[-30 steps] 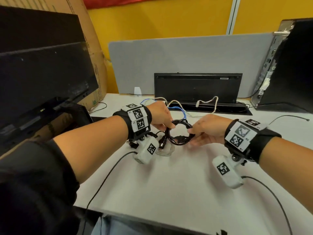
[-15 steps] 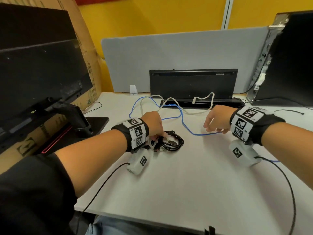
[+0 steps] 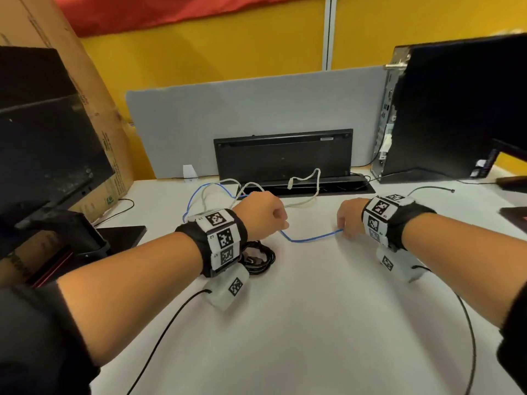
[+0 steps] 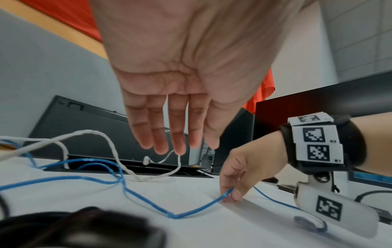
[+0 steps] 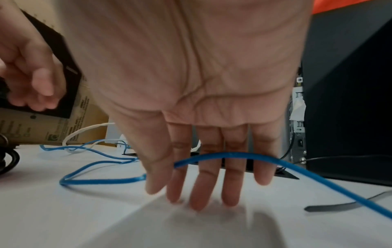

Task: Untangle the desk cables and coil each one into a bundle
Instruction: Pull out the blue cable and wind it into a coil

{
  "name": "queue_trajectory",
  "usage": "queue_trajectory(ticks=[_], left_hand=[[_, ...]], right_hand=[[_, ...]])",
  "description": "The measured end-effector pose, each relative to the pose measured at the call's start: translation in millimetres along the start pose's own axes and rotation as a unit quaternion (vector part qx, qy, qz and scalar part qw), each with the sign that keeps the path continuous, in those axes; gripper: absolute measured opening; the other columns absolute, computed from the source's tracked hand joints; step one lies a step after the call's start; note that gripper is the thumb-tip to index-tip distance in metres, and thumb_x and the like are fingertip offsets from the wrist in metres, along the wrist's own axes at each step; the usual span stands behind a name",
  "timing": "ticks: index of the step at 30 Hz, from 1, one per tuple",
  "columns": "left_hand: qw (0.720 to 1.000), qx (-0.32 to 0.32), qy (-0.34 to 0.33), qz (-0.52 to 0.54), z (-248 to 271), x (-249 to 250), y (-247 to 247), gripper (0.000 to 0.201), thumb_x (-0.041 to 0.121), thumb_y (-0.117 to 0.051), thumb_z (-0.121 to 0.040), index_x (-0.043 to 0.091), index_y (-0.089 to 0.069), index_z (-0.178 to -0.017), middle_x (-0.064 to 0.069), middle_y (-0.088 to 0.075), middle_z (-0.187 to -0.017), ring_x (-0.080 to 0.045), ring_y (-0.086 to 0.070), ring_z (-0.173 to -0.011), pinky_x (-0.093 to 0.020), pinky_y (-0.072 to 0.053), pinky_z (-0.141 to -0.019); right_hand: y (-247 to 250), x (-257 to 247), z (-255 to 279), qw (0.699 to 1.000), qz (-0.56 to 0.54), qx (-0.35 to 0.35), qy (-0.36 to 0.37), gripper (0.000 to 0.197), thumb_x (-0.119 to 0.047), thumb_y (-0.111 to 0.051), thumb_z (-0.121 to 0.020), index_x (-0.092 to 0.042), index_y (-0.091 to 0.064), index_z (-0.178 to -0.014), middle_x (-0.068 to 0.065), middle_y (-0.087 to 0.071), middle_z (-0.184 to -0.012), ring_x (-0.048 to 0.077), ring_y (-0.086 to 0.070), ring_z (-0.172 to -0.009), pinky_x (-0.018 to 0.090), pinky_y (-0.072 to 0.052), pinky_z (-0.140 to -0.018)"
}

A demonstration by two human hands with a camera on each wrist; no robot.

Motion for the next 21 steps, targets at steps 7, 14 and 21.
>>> queue_trajectory(ticks=[7,14,21], left_hand=[[0.998,0.000,-0.060,0.015,-31,48,-23,0.041,0.033,-0.059,-0.094,0.012,-0.060,-0.130,-0.004,-0.059,-0.133,-0.019,-0.054,-0.120,-0.029,-0.042,-0.097],[0.977,0.038,-0.070,0.199,-54,41,-9,0.022,0.016,-0.051,-0.098,0.012,-0.066,-0.082,0.001,-0.055,-0.064,-0.013,-0.053,-0.055,-0.024,-0.045,-0.061],[0.985,0.094,-0.044,0.141,-80,-16,34,0.033,0.017,-0.046,-0.098,0.022,-0.061,-0.069,0.009,-0.049,-0.060,-0.002,-0.042,-0.051,-0.015,-0.033,-0.053]], right_hand=[[26,-7,15,0.986,-0.057,0.105,0.117,0.020,-0.032,-0.062,-0.092,-0.022,-0.072,-0.105,-0.009,-0.054,-0.085,0.013,-0.052,-0.081,0.025,-0.041,-0.075],[90,23,52,0.943,-0.136,0.273,0.136,0.018,-0.031,-0.060,-0.092,-0.023,-0.076,-0.091,-0.012,-0.066,-0.079,0.006,-0.055,-0.068,0.021,-0.043,-0.060],[122,101,79,0.897,-0.216,0.385,0.023,0.021,-0.030,-0.059,-0.092,-0.019,-0.076,-0.089,-0.002,-0.069,-0.082,0.016,-0.063,-0.076,0.031,-0.054,-0.070]])
Point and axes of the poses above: each hand's wrist, its own z-axis away from the middle knuckle, its own y-axis out of the back of the hand, x = y × z, the point moved 5 cm from there along -z, towards the middle knuckle
